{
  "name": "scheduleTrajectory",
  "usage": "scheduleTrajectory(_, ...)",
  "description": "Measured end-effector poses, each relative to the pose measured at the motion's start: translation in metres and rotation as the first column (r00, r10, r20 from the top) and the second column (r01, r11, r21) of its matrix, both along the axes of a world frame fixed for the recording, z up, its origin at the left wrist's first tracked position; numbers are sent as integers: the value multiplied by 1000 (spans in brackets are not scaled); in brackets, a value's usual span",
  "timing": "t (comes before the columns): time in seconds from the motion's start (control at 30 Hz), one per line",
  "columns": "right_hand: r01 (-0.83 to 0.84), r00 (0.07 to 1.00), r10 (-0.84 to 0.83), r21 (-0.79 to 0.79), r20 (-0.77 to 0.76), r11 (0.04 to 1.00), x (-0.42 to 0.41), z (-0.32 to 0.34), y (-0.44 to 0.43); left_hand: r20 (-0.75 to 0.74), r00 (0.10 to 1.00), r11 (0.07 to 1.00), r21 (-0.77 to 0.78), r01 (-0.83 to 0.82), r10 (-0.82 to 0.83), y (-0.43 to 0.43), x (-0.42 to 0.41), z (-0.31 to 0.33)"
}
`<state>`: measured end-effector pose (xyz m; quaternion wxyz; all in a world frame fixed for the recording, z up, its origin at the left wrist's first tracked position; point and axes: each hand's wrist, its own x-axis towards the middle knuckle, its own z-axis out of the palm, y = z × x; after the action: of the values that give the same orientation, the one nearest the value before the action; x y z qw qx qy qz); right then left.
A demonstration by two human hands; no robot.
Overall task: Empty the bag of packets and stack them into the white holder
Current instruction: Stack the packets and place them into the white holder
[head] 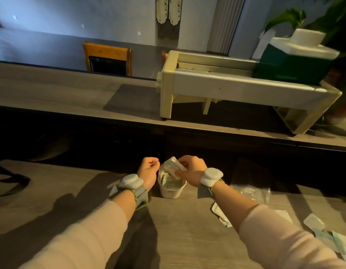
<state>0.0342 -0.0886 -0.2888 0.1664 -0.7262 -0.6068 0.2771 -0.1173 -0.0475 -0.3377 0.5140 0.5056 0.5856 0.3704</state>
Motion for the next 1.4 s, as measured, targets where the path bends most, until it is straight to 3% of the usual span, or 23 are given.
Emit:
scheduleTrajectory(0.17,-184,933,243,-230,266,956,-1,-1,20,-137,987,991,-111,70,-85,11,-2,-18)
scheduleTrajectory(0.3,-304,829,421,-335,369,892,-12,-8,33,-65,994,960,-271,65,-86,9,4,-25)
scheduleTrajectory(0.43,-351,776,488,-368,400,861,-20,-18,41,-5,999,934,-355,33,-37,11,6,-28)
scheduleTrajectory(0.63,-400,762,523,-359,381,843,-27,-24,38,13,1000,936,-350,31,-28,11,8,-28)
scheduleTrajectory(0.9,-384,670,620,-525,408,760,-28,-26,46,26,999,933,-358,45,-38,8,5,-23)
scheduleTrajectory(1.07,-420,737,584,-447,339,790,-29,-13,44,41,999,931,-364,41,-28,8,4,-21)
scheduleTrajectory(1.23,-400,693,585,-450,422,799,-33,-27,44,-32,998,944,-328,42,-55,7,6,-20)
scheduleTrajectory(1.4,-374,720,537,-406,440,834,-34,-44,43,-112,992,965,-262,30,-61,7,6,-25)
